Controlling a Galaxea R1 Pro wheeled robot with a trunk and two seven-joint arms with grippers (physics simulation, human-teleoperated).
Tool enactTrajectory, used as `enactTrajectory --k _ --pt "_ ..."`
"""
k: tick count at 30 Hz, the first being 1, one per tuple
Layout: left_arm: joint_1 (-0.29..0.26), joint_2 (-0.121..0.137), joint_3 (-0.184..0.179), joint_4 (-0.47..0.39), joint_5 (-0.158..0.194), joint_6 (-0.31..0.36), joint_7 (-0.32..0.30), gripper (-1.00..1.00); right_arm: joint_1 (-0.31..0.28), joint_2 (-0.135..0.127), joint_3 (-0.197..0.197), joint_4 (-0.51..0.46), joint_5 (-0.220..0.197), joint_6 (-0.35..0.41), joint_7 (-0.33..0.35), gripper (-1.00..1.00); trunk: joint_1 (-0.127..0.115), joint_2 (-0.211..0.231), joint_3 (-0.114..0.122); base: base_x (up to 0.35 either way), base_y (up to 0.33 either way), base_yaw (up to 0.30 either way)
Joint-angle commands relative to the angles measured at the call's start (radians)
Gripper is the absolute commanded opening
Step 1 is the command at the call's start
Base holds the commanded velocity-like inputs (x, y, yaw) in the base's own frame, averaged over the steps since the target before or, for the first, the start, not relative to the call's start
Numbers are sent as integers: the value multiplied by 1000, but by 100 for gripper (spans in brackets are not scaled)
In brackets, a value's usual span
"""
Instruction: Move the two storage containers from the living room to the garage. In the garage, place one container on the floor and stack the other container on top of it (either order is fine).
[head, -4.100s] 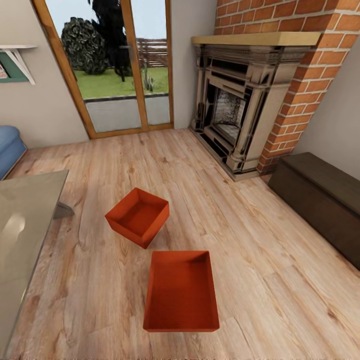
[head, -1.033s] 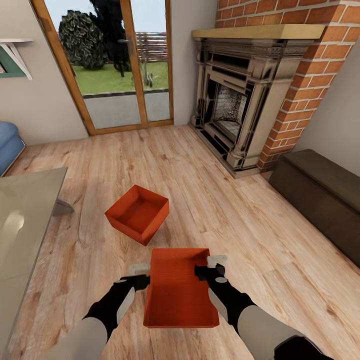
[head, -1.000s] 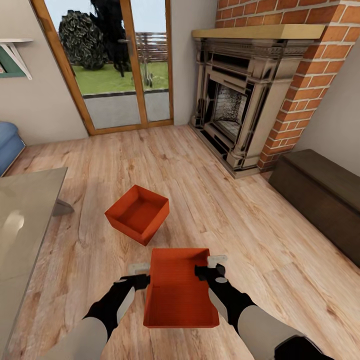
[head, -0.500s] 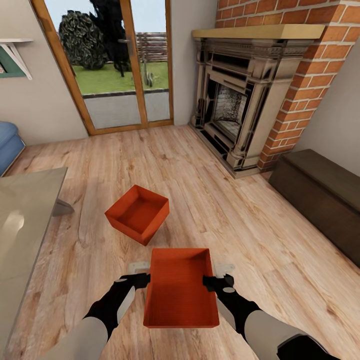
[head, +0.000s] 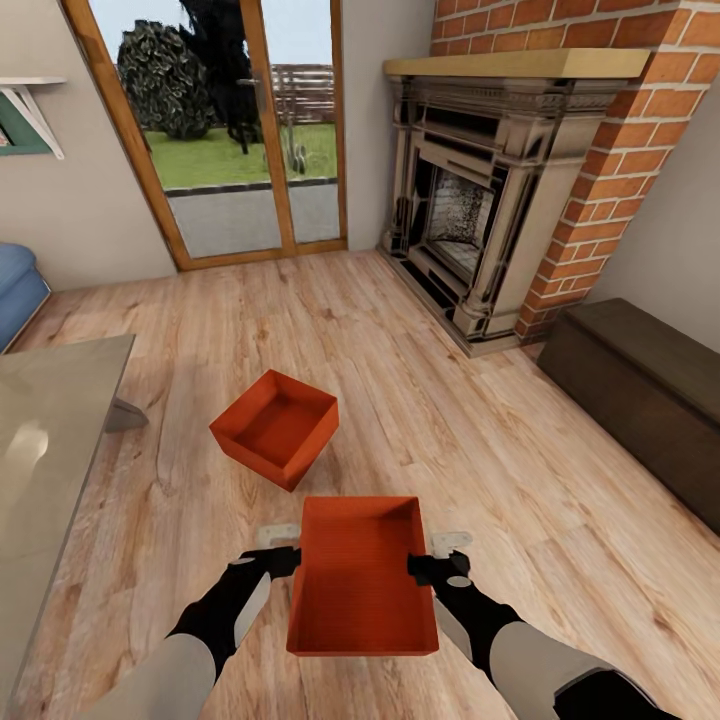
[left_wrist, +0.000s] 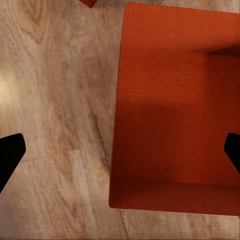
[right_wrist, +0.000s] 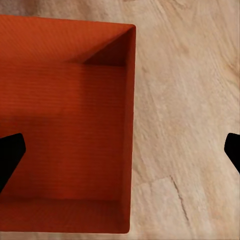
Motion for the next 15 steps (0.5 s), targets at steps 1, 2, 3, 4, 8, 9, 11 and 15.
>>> enactTrajectory --k 1,2,3,4,8,9,11,15 --pt "0 0 0 1 8 5 5 100 -1 0 7 2 -11 -4 -4 100 0 0 -1 0 0 0" --pt "0 0 0 5 8 5 5 100 -1 -1 6 3 -11 -4 -5 100 0 0 -1 0 0 0" --pt "0 2 0 13 9 5 4 100 -1 -1 4 7 -10 -4 -5 100 0 0 -1 0 0 0" --pt "0 4 -1 18 9 5 4 100 -1 -1 4 9 -11 -4 -5 100 0 0 -1 0 0 0" --pt "0 12 -4 51 5 2 7 100 -1 -1 1 22 -10 -6 -4 100 0 0 -1 0 0 0" --pt "0 12 -5 51 2 2 9 100 -1 -2 1 26 -10 -6 -4 100 0 0 -1 0 0 0" --pt "0 10 -8 52 -4 2 10 100 -1 -2 1 39 -9 -7 -4 100 0 0 -1 0 0 0" --pt "0 6 -17 50 -27 3 11 100 -1 -2 1 47 -7 -8 -4 100 0 0 -1 0 0 0"
